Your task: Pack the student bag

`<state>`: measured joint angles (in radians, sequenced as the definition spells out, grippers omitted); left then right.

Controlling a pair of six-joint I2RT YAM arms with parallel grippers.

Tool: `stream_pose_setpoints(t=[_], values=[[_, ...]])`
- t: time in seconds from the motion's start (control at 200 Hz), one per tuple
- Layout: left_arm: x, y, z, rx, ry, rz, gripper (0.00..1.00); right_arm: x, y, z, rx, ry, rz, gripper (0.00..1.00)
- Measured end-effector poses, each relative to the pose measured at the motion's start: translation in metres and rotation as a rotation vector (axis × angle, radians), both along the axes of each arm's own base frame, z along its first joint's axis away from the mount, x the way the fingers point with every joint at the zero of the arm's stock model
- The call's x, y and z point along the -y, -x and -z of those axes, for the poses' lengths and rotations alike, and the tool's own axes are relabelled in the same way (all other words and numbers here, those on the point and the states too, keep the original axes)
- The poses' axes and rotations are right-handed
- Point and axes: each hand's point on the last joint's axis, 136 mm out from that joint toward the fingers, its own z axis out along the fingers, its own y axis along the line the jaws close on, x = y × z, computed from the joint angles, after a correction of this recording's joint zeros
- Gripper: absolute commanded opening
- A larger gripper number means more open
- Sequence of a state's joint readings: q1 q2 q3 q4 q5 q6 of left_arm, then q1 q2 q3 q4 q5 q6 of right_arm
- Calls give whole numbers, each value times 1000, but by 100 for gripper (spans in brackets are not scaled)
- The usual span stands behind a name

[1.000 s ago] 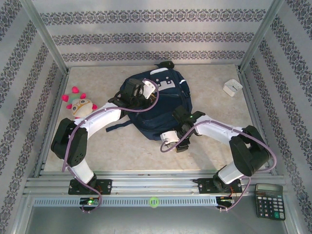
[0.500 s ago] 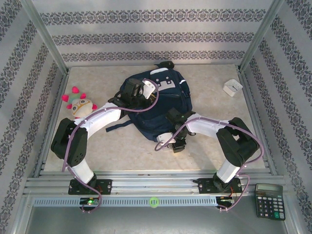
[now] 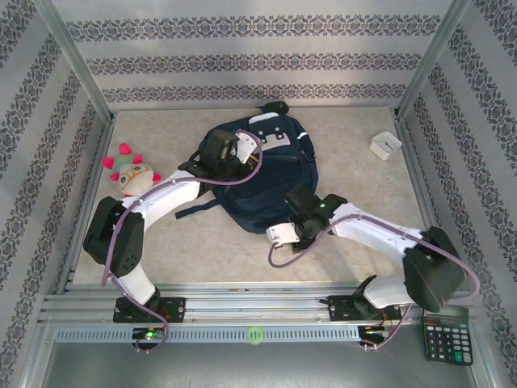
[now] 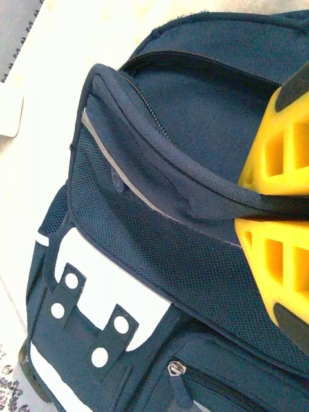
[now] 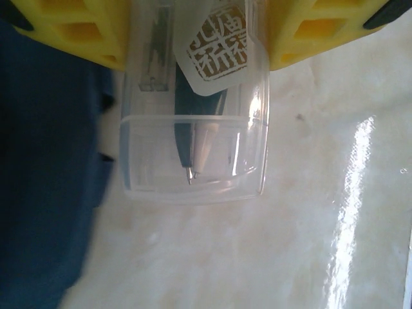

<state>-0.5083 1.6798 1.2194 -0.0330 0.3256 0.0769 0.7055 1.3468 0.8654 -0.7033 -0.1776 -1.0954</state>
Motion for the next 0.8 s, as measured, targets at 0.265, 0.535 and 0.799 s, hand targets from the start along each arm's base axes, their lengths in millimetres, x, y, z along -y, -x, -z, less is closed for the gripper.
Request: stream_pose_setpoints(t=[0.265, 0.535, 0.799], values=[[5, 4, -5, -13, 34, 21, 14, -19, -75, -79, 290, -154, 29, 40], [9, 6, -18, -25, 87, 40, 14, -37, -162, -77, 484, -156, -31, 43], [10, 2, -34, -7, 117, 40, 14, -42, -198, -53, 532, -134, -80, 64]])
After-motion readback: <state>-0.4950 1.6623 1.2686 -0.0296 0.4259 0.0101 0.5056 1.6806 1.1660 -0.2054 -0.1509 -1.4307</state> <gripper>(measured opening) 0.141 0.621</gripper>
